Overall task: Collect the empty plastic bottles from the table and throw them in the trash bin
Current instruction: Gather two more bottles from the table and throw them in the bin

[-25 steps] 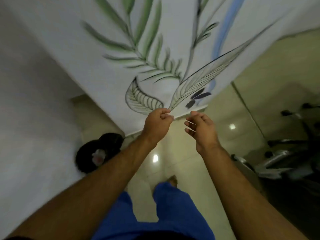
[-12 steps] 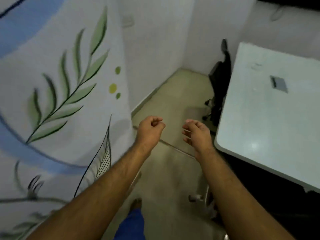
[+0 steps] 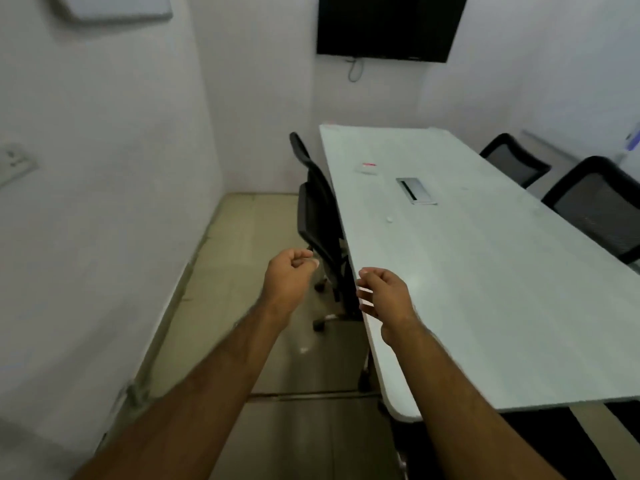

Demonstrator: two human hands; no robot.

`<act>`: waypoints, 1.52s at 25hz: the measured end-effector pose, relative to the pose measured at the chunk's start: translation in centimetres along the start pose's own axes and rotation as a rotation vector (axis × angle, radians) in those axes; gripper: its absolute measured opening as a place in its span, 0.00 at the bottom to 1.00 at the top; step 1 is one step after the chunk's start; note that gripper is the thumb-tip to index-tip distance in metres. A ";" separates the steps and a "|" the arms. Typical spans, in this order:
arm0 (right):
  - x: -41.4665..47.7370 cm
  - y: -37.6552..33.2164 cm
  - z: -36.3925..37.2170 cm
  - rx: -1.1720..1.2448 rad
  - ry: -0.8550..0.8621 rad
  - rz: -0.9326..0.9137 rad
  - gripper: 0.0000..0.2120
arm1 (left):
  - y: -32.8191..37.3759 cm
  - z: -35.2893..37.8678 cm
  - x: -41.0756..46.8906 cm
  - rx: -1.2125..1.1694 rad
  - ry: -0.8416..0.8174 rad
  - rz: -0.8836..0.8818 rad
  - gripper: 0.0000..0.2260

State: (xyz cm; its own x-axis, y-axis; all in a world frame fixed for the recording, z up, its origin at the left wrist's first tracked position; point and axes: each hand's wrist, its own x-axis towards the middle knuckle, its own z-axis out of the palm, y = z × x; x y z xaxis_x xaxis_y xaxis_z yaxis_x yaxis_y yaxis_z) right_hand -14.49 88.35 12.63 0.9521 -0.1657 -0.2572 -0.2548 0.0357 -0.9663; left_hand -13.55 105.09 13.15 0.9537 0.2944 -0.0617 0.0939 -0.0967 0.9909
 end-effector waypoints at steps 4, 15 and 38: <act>12.2 -1.1 1.4 0.047 0.076 0.002 0.04 | -0.6 4.4 12.3 0.058 -0.105 0.043 0.07; 42.0 -3.9 4.8 0.078 0.259 0.128 0.09 | -0.7 14.9 41.9 0.202 -0.343 -0.015 0.08; 74.2 6.8 3.5 -0.297 1.031 0.569 0.22 | -10.5 38.3 75.2 0.535 -1.044 -0.122 0.09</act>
State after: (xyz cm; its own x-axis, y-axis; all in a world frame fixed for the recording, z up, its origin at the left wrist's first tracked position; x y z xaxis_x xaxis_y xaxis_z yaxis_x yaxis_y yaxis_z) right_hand 54.99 79.76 -13.08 0.1441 -0.9111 -0.3861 -0.7502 0.1538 -0.6431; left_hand 68.14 91.80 -6.52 0.6785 -0.5672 -0.4667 0.0715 -0.5813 0.8105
